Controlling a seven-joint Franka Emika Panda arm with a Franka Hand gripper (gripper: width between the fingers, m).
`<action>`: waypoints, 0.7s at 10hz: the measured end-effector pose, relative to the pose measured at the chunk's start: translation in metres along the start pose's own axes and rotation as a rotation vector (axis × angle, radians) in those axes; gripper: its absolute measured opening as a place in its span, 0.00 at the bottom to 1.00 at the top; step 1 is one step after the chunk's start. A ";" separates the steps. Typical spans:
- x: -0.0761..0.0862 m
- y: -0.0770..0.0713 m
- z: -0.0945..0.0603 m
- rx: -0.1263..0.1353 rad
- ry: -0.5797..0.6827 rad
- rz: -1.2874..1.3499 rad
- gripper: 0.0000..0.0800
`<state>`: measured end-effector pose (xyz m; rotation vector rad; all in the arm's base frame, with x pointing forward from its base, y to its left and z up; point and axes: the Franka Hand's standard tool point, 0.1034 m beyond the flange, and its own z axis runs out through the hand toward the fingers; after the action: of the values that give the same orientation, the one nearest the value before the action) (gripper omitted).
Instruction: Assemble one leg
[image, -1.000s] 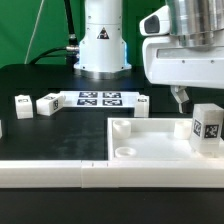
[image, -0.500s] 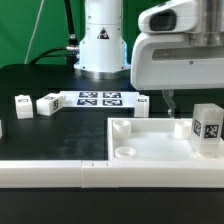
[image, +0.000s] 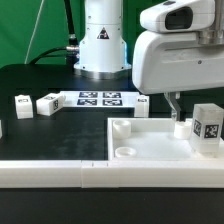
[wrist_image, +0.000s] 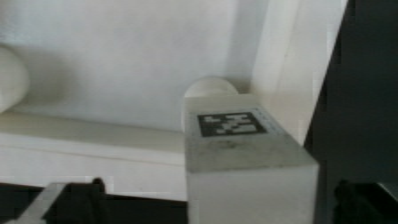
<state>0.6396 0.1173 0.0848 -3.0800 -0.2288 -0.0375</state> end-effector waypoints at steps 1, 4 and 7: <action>0.000 0.000 0.000 0.000 0.000 0.000 0.66; 0.000 0.000 0.000 0.002 0.000 0.027 0.36; 0.001 -0.001 0.001 0.006 0.018 0.348 0.36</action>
Offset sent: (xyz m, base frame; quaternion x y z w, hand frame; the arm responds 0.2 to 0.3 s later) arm 0.0000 0.0000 0.0000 0.0000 0.0000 0.0799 0.9968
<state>0.6405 0.1182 0.0839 -3.0626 0.3075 -0.0496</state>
